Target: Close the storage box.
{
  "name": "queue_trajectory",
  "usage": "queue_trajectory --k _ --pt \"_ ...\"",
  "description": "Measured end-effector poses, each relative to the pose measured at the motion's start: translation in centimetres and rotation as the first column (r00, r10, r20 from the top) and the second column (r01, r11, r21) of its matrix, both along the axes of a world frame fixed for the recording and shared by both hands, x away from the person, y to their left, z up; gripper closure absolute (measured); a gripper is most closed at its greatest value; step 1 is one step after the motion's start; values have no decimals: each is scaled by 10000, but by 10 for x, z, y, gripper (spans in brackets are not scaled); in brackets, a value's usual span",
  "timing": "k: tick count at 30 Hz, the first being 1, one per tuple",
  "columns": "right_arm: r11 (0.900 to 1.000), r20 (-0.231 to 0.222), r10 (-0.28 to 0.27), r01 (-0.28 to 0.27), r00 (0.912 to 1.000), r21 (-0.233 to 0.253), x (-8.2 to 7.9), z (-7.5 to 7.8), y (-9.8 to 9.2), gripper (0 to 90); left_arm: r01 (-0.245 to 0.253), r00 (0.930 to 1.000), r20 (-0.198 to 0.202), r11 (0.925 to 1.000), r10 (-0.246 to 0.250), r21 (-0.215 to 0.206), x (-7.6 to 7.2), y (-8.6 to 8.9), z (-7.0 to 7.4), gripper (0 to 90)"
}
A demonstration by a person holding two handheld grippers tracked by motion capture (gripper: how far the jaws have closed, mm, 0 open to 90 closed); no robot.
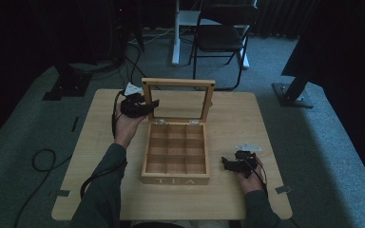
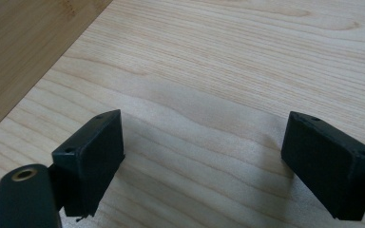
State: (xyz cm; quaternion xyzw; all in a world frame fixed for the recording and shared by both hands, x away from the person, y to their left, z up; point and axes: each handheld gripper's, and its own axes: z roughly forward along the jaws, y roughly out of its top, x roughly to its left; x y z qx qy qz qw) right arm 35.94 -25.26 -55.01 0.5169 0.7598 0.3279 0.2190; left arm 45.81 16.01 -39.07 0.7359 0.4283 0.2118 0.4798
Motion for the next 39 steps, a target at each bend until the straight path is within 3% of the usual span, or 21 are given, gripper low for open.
queue_trajectory --k 7,17,22,26,34,39 --pt "10000 -5 -1 1 10000 7 0 0 0 138 85 10000 14 9983 -85 -569 -10 6 2 444" --pt "10000 2 5 -5 10000 -3 0 0 0 138 178 9994 303 9990 -166 -414 -28 6 9 435" --pt "10000 16 2 -1 10000 -9 0 0 0 138 263 9986 474 9982 -237 -547 -35 8 17 424" --pt "10000 19 -3 3 10000 -7 0 0 0 138 289 9982 540 9991 -271 -323 -40 8 24 420" --pt "10000 18 -2 2 10000 -5 0 0 0 138 478 9981 396 9989 -477 -8 -50 9 31 411" --pt "10000 26 -6 6 10000 -6 0 0 0 138 553 9982 218 9984 -550 -122 -56 12 31 398"
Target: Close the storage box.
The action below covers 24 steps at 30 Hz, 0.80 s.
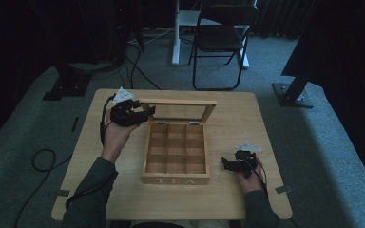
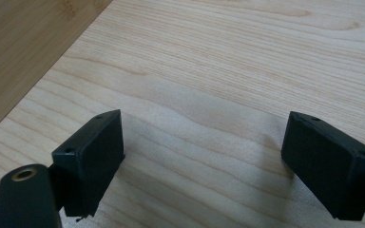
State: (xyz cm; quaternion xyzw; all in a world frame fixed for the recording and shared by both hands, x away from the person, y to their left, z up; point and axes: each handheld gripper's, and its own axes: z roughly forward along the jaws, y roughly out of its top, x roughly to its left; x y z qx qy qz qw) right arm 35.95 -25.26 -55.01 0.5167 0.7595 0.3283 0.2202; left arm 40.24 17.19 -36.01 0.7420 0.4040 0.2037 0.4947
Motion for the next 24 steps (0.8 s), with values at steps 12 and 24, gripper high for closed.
queue_trajectory --k 12,24 --pt "10000 -9 2 -2 10000 10 0 0 0 137 174 9998 -7 9997 -174 -156 -18 3 -4 386" --pt "10000 -11 2 -2 10000 11 0 0 0 137 273 9995 130 9996 -271 -99 -34 4 -8 376"
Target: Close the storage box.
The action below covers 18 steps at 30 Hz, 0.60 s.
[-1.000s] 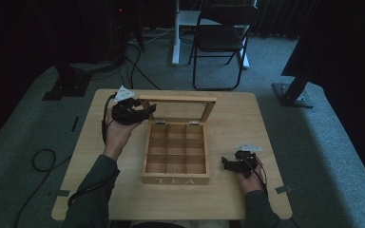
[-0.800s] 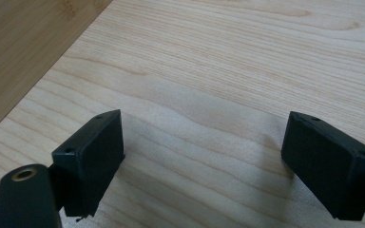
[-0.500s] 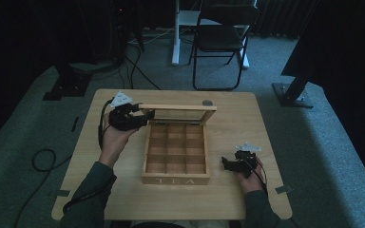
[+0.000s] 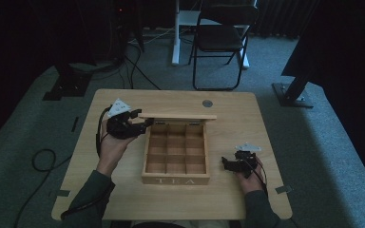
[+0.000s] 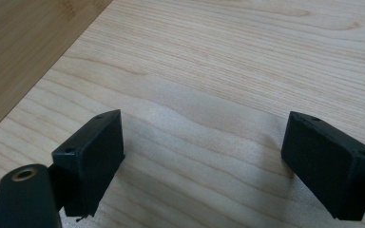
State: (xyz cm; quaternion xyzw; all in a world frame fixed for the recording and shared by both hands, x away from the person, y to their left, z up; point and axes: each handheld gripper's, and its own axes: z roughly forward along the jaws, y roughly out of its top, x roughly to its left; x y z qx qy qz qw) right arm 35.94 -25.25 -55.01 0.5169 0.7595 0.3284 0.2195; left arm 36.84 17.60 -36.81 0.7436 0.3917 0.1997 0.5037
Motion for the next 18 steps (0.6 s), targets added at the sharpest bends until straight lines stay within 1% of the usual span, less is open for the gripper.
queue_trajectory --k 3,5,12,14,16,18 --pt "10000 -5 -2 2 10000 -1 0 0 0 138 -50 10000 59 10000 49 76 -3 1 -1 376" --pt "10000 -5 -3 3 10000 -2 0 0 0 138 -45 10000 19 10000 45 39 -5 1 -2 376" --pt "10000 -10 3 -3 10000 -3 0 0 0 138 -50 10000 23 9999 49 162 -12 1 -6 376" --pt "10000 -8 4 -4 10000 -6 0 0 0 138 -57 10000 36 9999 57 151 -13 1 -7 364" --pt "10000 -7 6 -6 10000 -7 0 0 0 137 -29 10000 14 9999 28 151 -16 1 -7 362" --pt "10000 -9 5 -5 10000 -4 0 0 0 138 111 9999 46 9998 -112 134 -18 1 -8 356"
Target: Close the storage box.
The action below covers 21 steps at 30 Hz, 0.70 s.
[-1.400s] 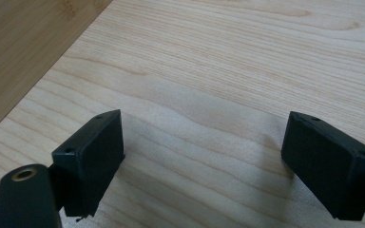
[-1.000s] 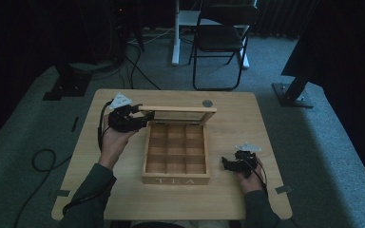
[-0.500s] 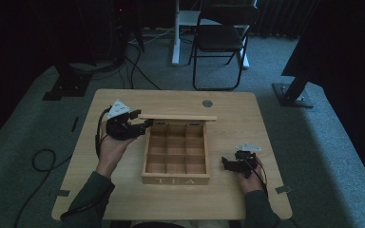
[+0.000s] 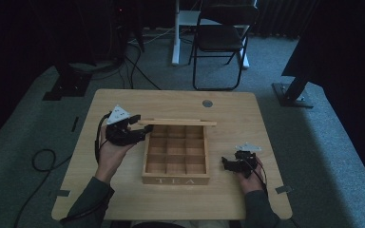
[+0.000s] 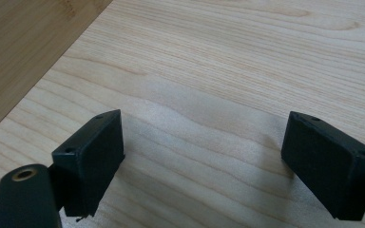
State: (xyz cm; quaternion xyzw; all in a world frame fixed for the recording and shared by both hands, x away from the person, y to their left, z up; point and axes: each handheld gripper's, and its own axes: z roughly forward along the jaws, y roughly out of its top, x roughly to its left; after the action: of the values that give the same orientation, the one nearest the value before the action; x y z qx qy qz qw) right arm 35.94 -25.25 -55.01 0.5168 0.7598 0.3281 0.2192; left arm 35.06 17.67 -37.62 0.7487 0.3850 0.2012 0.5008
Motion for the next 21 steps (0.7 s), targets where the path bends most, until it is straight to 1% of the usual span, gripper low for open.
queue_trajectory --k 2,6,13,21 --pt "10000 -2 -5 5 10000 6 0 0 0 138 77 9999 68 10000 -77 52 -2 0 -1 352" --pt "10000 -5 -3 3 10000 6 0 0 0 138 172 9998 40 9998 -172 112 -5 -1 -2 348" --pt "10000 12 0 0 10000 4 0 0 0 137 215 9998 -24 9996 -215 204 -11 -2 -7 343" --pt "10000 20 -6 6 10000 7 0 0 0 138 141 9998 -118 9994 -137 307 -18 -3 -11 337"
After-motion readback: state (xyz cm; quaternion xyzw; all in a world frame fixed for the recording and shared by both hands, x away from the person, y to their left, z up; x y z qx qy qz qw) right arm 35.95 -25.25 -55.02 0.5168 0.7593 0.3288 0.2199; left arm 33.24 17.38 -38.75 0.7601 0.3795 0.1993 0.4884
